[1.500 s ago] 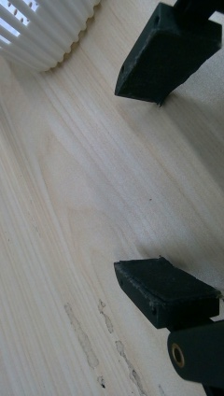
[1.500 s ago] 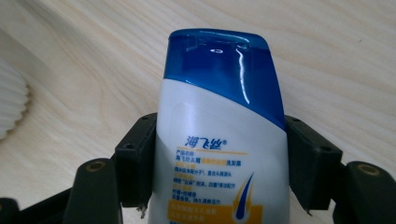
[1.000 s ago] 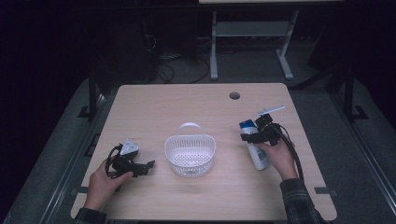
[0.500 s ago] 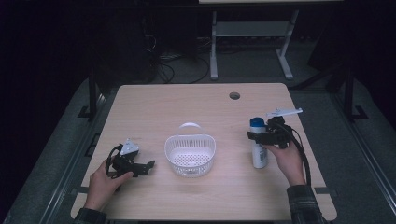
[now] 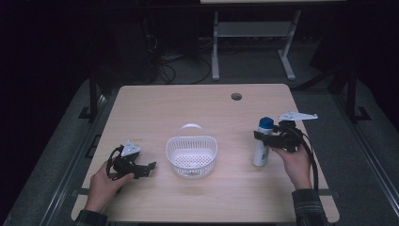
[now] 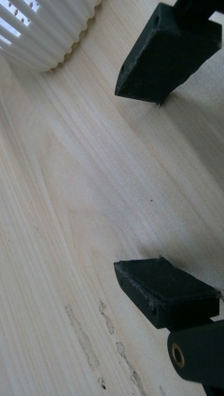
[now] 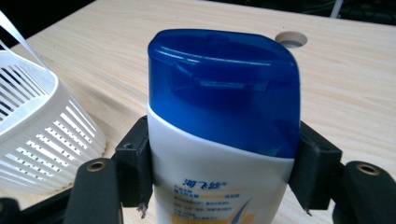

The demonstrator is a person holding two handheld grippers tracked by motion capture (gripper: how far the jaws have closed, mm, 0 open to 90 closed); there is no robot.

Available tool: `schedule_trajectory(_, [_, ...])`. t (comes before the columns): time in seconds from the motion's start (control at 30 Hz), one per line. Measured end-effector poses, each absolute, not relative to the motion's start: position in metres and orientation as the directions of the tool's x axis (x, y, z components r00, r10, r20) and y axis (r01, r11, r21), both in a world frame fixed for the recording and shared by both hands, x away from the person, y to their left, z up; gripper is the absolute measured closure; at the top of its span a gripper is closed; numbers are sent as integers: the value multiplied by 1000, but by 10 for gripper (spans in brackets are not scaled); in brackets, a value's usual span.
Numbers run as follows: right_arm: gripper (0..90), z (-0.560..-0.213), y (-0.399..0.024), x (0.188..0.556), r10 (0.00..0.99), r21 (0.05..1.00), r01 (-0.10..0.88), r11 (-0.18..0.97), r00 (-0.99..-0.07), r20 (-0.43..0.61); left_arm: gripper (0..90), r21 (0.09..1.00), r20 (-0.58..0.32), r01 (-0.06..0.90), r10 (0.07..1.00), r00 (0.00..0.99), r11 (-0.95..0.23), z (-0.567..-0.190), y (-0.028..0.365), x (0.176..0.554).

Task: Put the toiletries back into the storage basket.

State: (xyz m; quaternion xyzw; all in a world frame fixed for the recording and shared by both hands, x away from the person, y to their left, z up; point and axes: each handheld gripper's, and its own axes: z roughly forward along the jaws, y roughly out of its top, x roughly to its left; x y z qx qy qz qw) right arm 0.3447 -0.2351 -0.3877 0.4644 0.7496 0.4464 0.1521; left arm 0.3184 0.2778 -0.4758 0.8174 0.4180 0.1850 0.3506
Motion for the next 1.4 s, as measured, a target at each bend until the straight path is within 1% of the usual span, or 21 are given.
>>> schedule_trajectory(0.23, [344,-382,-236,340,816,838,528,140,-540,204,129,730,7,554,815,580,-401,-476,278,318])
schedule_trajectory(0.77, [344,-360,-224,329,786,886,450,113,-586,198,129,728,8,554,813,582,-404,-476,278,319])
schedule_trajectory(1.1, [344,-340,-211,320,758,911,402,95,-622,196,129,728,9,554,813,582,-404,-476,278,319])
schedule_trajectory(1.4, [343,-329,-198,313,734,926,368,84,-651,193,129,727,8,555,813,582,-404,-476,278,318])
